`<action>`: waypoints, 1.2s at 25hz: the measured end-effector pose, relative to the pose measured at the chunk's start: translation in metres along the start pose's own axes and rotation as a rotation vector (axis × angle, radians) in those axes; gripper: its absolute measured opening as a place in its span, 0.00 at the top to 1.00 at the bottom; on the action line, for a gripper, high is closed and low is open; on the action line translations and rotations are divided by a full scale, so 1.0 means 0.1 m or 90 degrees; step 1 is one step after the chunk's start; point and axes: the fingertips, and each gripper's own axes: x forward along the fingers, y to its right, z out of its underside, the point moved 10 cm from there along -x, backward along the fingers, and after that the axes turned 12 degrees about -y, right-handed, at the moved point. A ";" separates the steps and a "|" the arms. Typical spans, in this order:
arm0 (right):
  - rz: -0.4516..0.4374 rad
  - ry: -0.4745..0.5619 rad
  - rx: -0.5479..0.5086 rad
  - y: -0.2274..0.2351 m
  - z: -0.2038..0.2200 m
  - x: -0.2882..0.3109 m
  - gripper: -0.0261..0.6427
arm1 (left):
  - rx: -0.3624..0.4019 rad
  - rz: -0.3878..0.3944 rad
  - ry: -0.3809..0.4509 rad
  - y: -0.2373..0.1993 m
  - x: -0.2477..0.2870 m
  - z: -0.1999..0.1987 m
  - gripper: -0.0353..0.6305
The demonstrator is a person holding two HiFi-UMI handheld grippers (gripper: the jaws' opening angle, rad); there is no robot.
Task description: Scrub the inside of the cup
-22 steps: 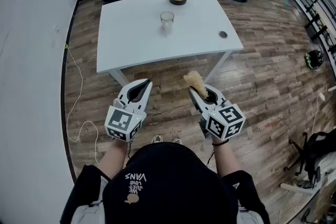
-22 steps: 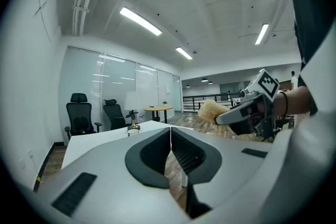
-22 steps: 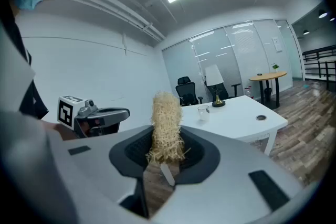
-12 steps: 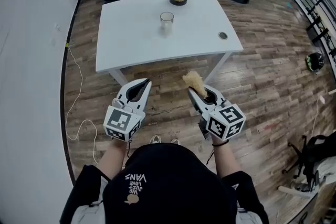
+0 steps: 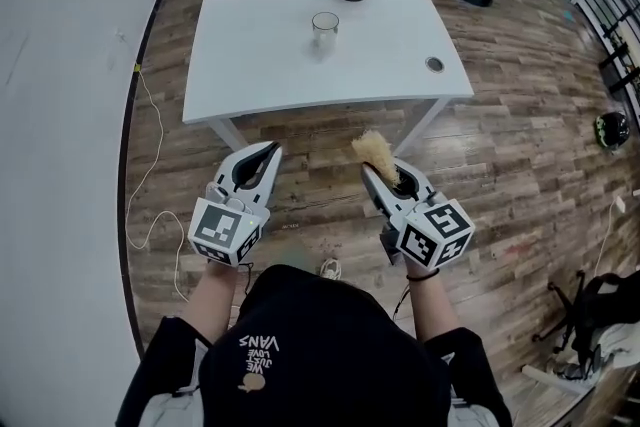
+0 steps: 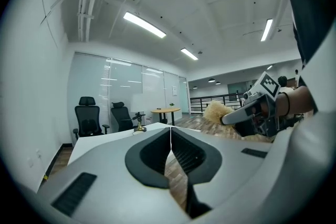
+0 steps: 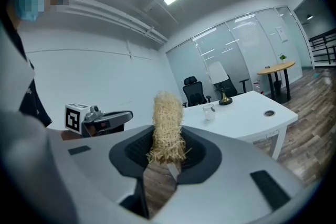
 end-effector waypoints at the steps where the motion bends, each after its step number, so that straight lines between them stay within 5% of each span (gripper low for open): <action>1: -0.001 0.000 0.001 0.02 0.00 0.00 0.81 | -0.001 -0.006 0.001 -0.01 0.01 0.00 0.93; 8: 0.004 0.000 0.004 0.19 -0.10 0.20 0.81 | -0.011 -0.008 0.004 -0.21 0.25 -0.02 0.93; 30: 0.094 0.032 0.044 0.55 -0.69 1.17 0.81 | 0.021 0.111 0.003 -1.33 1.26 -0.21 0.93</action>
